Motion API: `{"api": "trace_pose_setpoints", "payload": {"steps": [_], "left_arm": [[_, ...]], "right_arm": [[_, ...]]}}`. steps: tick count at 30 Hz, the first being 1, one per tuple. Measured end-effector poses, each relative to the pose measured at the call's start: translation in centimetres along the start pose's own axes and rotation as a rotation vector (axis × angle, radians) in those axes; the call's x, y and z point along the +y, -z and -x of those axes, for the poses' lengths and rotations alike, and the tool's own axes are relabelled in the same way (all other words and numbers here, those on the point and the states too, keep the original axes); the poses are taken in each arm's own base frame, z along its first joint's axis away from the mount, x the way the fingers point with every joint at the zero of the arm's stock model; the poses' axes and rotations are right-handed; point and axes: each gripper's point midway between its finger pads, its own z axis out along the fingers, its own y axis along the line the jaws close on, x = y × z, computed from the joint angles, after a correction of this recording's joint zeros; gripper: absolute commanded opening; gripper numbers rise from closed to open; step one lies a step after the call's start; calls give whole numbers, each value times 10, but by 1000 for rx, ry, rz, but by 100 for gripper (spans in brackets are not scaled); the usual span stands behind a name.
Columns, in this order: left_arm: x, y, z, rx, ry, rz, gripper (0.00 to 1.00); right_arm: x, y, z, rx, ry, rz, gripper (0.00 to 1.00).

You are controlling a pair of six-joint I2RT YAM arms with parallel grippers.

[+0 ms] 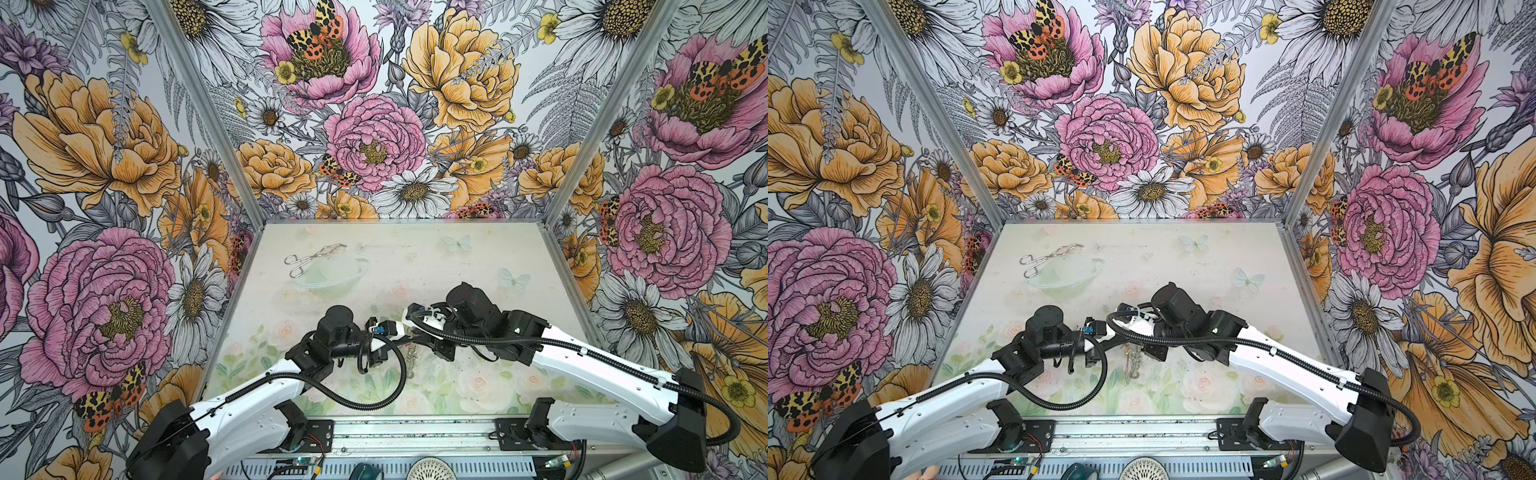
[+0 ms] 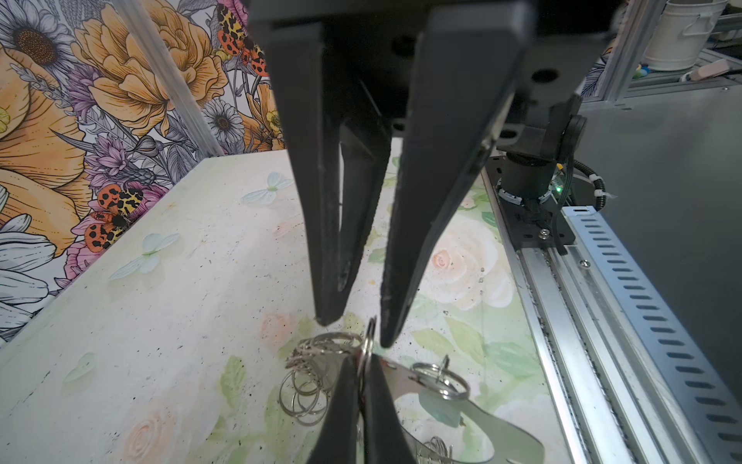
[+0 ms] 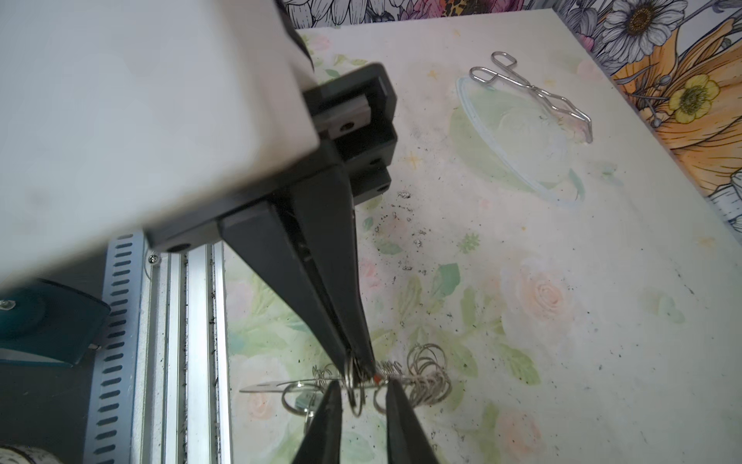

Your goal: Put the keys on the keyring

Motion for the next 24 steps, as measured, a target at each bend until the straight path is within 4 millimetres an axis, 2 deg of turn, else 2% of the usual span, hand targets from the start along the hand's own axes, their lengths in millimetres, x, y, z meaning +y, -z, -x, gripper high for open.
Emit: {"api": "trace_pose_setpoints", "payload": {"steps": [7, 18, 24], "left_arm": [[-2, 0, 0, 1, -3, -5, 0], [-3, -1, -6, 21, 12, -13, 0], [-3, -1, -7, 25, 15, -11, 0]], "right_arm": [[3, -4, -5, 42, 4, 18, 18], [4, -7, -2, 52, 13, 31, 9], [4, -8, -2, 55, 12, 30, 15]]}}
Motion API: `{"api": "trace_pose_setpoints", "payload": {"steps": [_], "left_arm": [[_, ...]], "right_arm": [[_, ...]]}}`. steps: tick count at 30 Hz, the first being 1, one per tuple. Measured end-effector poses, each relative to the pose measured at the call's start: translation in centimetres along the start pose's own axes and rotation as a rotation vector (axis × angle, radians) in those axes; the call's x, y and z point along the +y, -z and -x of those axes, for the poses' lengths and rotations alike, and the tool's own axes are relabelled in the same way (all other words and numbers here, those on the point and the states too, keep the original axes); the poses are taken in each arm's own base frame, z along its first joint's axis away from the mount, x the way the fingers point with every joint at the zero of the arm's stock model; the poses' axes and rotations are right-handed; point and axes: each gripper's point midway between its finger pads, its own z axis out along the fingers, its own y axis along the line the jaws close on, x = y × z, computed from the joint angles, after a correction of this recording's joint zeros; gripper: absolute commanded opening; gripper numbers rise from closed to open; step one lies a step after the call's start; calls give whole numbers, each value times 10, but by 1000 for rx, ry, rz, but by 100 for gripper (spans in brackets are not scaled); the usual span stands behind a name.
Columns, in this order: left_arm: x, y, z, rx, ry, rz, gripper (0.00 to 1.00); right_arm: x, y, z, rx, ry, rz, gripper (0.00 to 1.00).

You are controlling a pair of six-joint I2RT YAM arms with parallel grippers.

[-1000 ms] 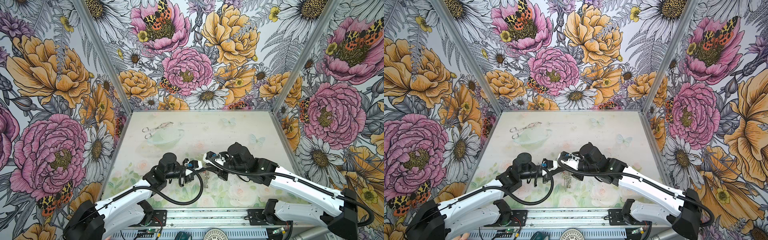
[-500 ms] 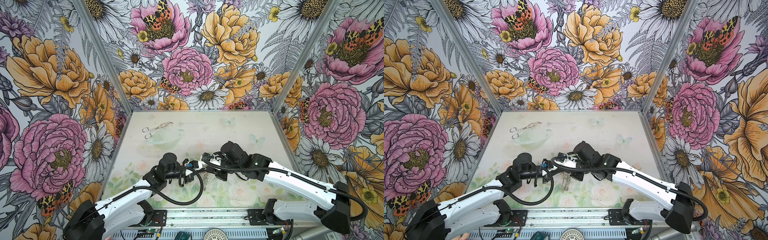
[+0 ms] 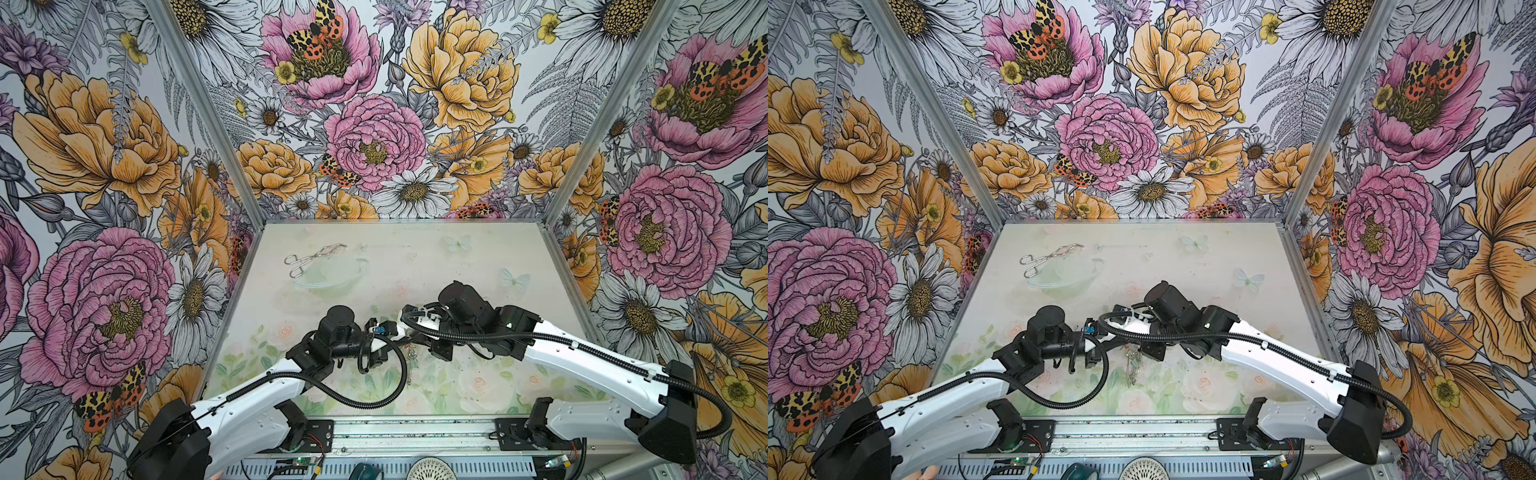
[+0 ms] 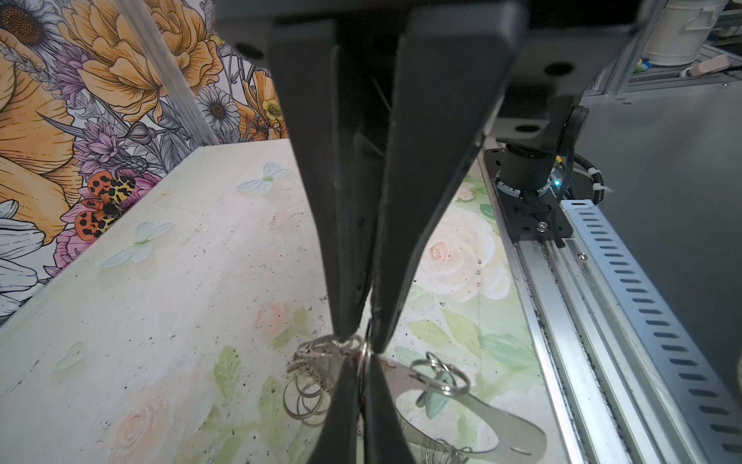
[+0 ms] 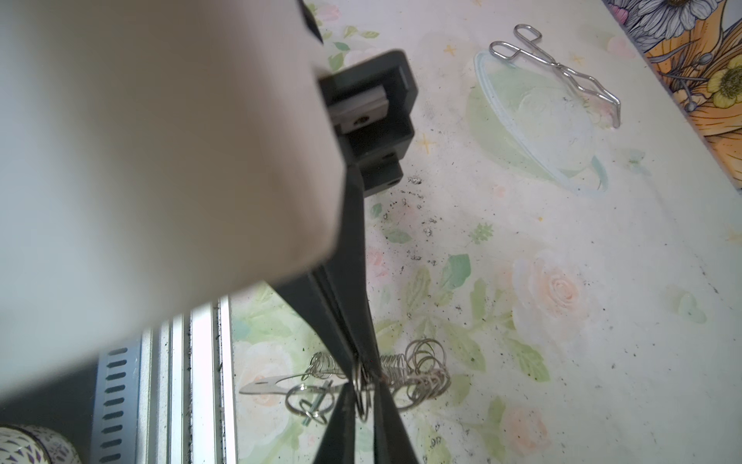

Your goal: Put the keys on the keyring

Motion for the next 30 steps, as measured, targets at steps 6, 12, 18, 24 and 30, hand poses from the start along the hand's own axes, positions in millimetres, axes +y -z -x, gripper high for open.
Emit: {"api": "trace_pose_setpoints", "payload": {"steps": [6, 12, 18, 24, 30], "left_arm": [[0, 0, 0, 2, 1, 1, 0], [1, 0, 0, 0, -2, 5, 0], [2, 1, 3, -7, -8, 11, 0], [2, 2, 4, -11, -10, 12, 0], [0, 2, 5, -16, -11, 0, 0]], "right_arm": [[0, 0, 0, 0, 1, -2, 14], [0, 2, 0, -3, 12, -3, 15], [4, 6, -3, -12, 19, 5, 15], [6, 6, -3, -15, 19, 14, 15], [6, 4, -4, -9, 17, 17, 13]]}}
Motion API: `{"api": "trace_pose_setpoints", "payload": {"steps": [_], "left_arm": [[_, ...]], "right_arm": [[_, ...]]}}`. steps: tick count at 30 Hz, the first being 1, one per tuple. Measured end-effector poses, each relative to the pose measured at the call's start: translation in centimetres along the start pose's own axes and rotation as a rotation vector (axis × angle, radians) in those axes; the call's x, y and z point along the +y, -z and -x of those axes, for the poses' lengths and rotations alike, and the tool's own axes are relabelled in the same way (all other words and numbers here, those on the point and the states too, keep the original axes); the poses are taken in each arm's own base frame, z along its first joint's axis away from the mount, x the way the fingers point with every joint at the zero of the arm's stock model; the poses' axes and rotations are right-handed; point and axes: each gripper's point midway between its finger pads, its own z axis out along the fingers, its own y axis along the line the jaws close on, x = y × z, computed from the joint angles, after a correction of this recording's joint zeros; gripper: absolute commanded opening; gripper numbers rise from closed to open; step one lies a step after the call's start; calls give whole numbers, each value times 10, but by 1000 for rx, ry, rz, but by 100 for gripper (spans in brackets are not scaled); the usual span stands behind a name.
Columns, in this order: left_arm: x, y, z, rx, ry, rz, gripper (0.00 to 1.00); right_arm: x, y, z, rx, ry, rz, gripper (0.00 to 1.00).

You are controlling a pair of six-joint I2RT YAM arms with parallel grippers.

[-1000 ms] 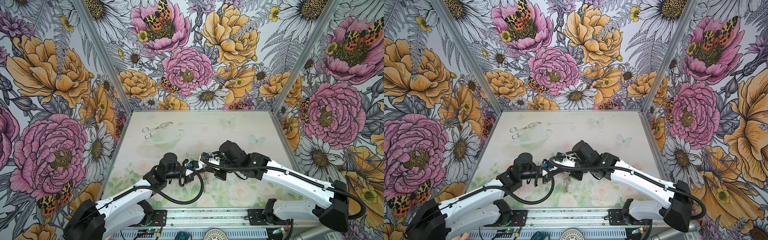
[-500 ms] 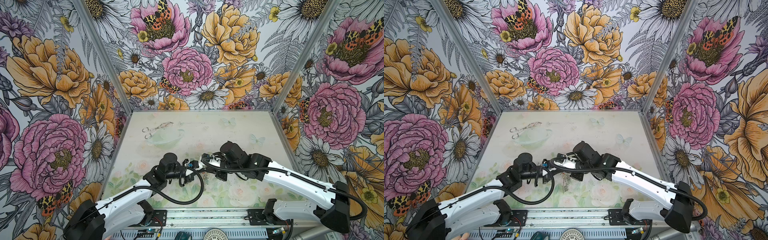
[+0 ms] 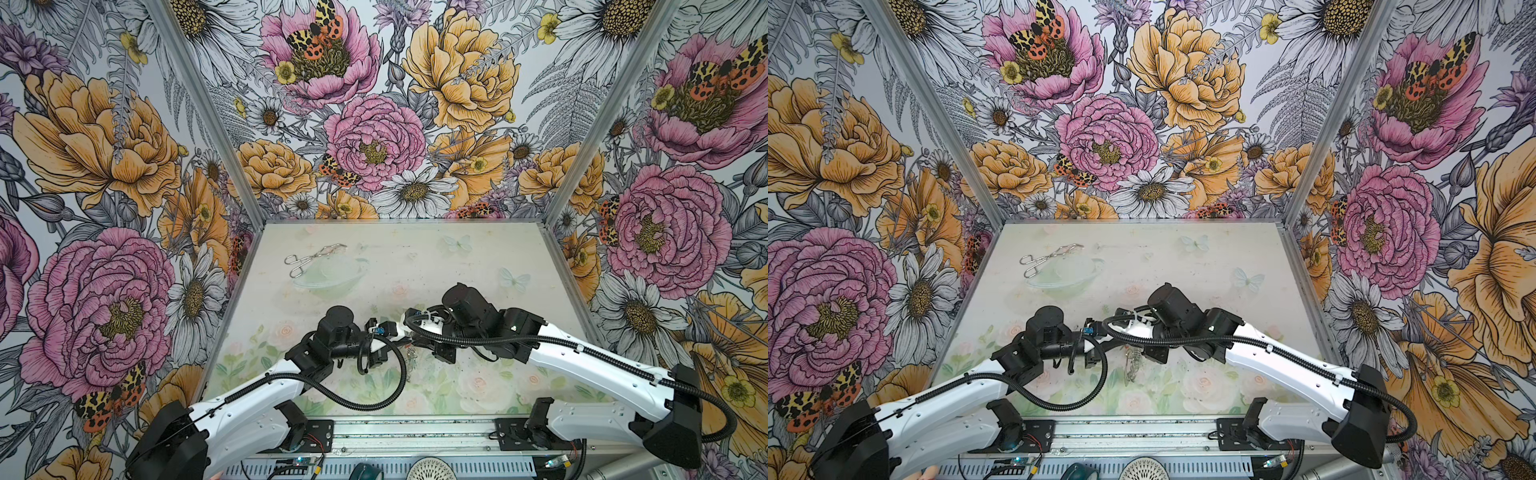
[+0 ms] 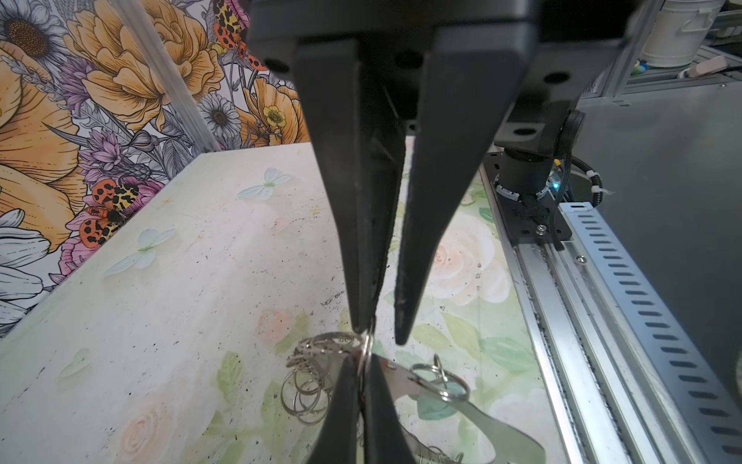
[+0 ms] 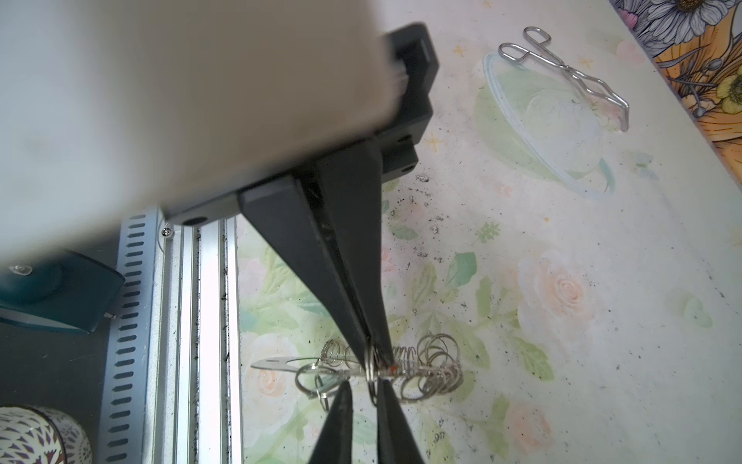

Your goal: Put the keys on the keyring

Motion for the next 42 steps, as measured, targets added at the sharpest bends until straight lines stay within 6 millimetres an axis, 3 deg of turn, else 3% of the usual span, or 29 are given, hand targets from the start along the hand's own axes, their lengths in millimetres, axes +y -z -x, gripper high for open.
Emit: {"api": "trace_pose_setpoints", "payload": {"steps": [17, 22, 28, 42], "left_arm": [[-3, 0, -1, 1, 9, -15, 0], [-1, 1, -1, -2, 8, -9, 5], [2, 2, 8, -31, -15, 4, 13], [5, 4, 18, -68, -24, 20, 14]], "right_arm": [[-1, -3, 0, -1, -5, 9, 0], [-6, -2, 1, -8, -8, -16, 0], [-9, 9, 5, -96, -31, -47, 0], [-2, 21, 17, -301, -64, -34, 0]]}}
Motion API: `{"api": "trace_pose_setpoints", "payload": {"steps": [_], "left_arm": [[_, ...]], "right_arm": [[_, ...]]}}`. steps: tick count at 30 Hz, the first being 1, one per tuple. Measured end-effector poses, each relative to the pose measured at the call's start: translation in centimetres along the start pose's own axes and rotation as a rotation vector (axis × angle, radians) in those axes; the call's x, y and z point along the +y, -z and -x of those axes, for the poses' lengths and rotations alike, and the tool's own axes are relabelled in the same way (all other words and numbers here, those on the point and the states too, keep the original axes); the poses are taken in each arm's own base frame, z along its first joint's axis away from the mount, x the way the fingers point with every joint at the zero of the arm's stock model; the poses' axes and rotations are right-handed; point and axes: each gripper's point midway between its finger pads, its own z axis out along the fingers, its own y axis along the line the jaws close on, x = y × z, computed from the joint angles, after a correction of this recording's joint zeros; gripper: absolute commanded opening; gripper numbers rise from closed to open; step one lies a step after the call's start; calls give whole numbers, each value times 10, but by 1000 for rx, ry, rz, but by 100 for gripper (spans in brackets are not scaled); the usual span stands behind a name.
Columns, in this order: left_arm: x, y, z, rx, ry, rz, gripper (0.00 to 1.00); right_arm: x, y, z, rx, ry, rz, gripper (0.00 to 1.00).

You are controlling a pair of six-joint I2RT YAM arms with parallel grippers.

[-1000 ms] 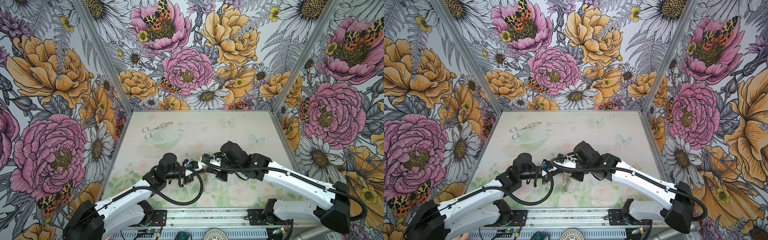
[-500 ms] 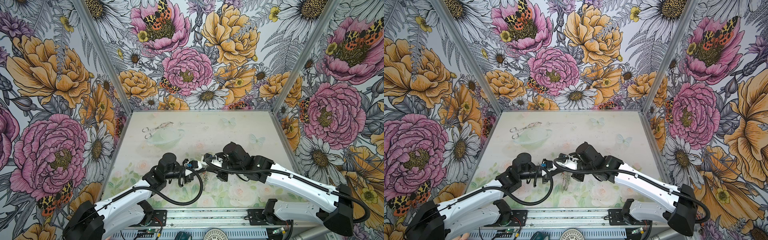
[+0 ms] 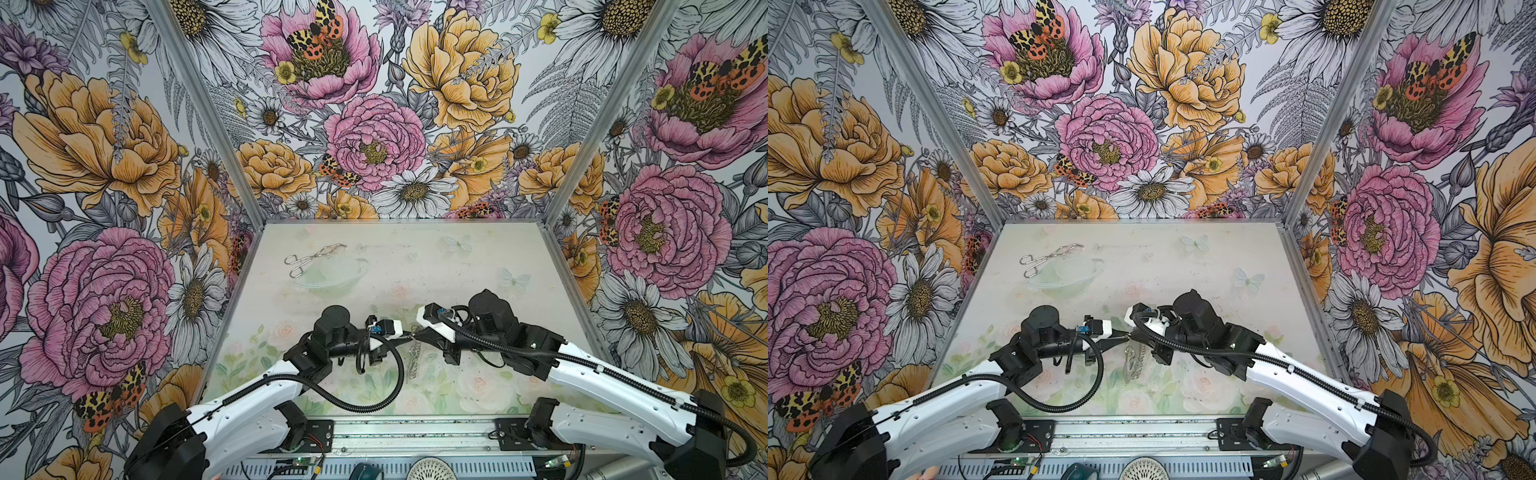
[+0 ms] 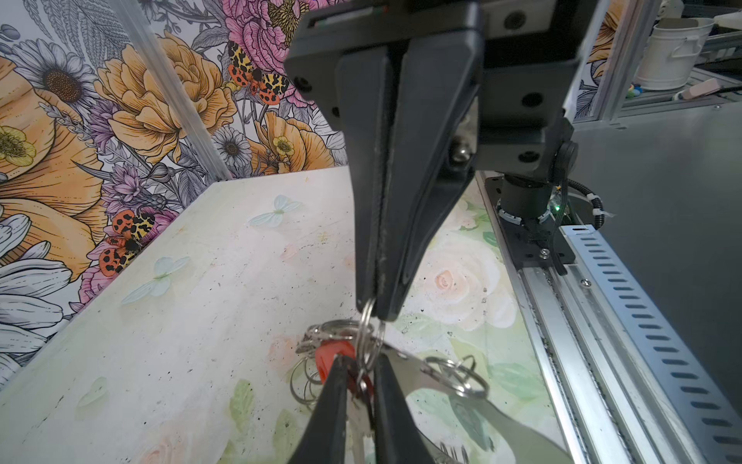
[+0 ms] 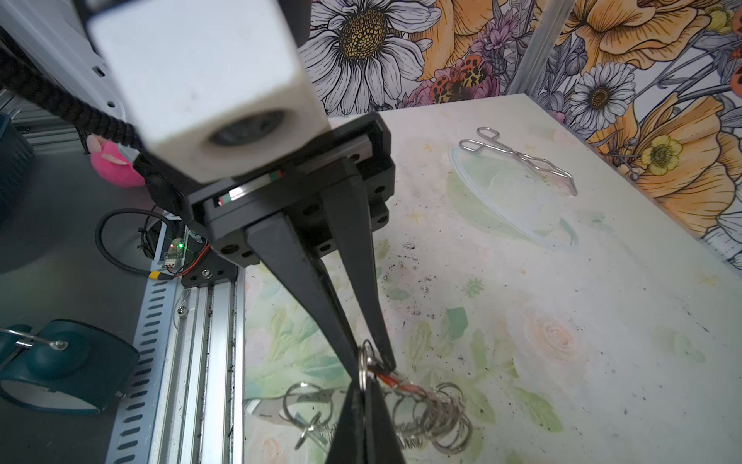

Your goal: Put the keys on the keyring

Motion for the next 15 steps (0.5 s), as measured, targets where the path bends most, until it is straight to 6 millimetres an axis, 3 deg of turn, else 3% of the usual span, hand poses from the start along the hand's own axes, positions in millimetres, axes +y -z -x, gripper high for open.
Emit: {"api": "trace_pose_setpoints", "payload": {"steps": [7, 15], "left_arm": [[2, 0, 0, -2, 6, 5, 7], [1, -1, -1, 0, 9, 1, 7]], "right_arm": [[1, 1, 3, -55, -4, -3, 0], [1, 3, 5, -135, -10, -19, 0]]}}
